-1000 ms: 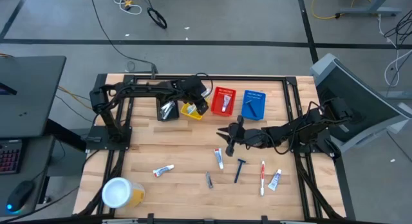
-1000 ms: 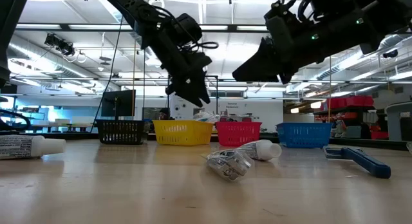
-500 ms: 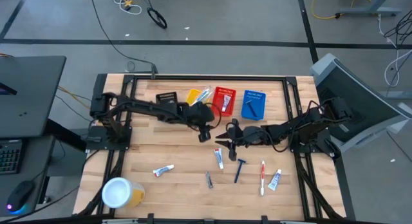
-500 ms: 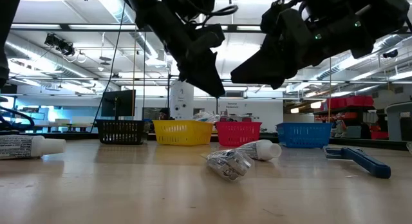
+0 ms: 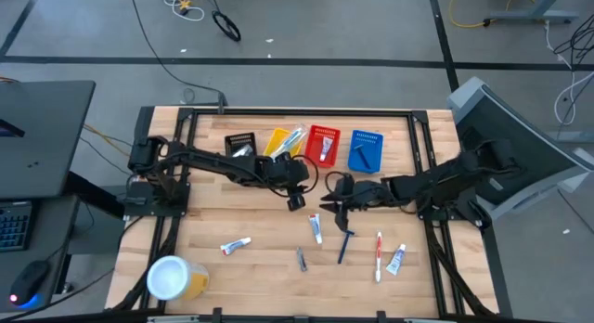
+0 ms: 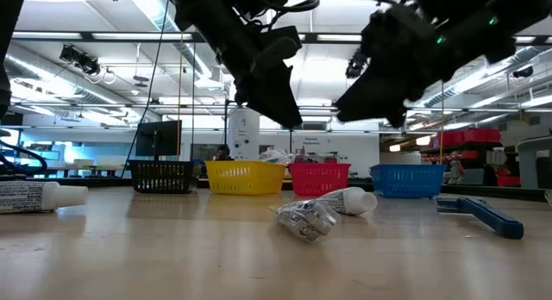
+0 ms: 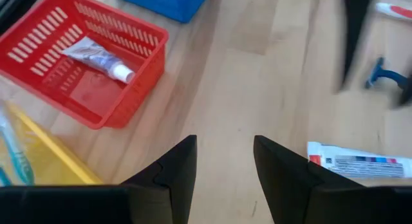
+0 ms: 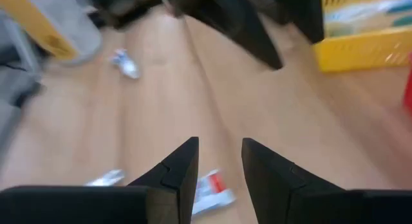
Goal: Pick & Place Travel size toiletries
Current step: Put the orange toothbrush into the yellow bin
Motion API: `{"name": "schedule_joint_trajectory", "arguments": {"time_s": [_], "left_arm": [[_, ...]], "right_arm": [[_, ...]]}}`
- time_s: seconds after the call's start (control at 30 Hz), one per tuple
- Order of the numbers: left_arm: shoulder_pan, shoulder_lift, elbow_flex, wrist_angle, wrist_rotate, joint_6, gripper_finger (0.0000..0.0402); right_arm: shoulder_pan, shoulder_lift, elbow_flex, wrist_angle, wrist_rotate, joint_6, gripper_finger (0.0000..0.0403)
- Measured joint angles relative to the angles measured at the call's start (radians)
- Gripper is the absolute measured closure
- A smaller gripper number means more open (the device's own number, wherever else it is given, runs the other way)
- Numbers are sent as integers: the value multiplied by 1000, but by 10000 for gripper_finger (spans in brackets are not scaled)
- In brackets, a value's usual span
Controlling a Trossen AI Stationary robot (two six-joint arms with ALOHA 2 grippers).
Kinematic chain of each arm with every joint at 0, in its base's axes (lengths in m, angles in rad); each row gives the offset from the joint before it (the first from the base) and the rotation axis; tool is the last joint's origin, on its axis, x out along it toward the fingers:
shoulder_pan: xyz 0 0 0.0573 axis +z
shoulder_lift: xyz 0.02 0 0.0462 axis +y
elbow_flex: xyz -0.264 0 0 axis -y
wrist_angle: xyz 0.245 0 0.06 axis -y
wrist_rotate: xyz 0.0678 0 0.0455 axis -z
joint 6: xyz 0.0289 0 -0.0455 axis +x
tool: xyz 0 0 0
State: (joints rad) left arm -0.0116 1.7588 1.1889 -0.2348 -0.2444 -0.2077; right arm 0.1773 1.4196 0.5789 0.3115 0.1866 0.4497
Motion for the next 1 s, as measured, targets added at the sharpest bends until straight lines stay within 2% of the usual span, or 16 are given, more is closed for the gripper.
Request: {"name": "schedule_joint_trajectory", "arguments": {"time_s": [0.1,0.2,0.37,0.43,0.53,0.7,0.9,1.0], "left_arm": [[-2,0,0,0,-7,-20,240],[-2,0,0,0,-6,-23,240],[-2,0,0,0,-6,-19,240],[-2,0,0,0,-7,-12,240],[-2,1,0,1,-7,13,240],[-2,1,0,17,-7,57,240],[-2,1,0,20,-35,78,240],[-2,1,0,20,-57,78,240]], "right_arm": [[22,-98,0,-151,-3,116,274],[60,-178,0,-328,59,217,274],[145,-235,0,-599,91,549,274],[183,-235,0,-690,57,701,274],[236,-231,0,-774,-54,915,274],[330,-231,0,-803,-179,1185,274],[407,-199,0,-882,-247,1463,274],[432,-157,0,-921,-247,1571,274]]}}
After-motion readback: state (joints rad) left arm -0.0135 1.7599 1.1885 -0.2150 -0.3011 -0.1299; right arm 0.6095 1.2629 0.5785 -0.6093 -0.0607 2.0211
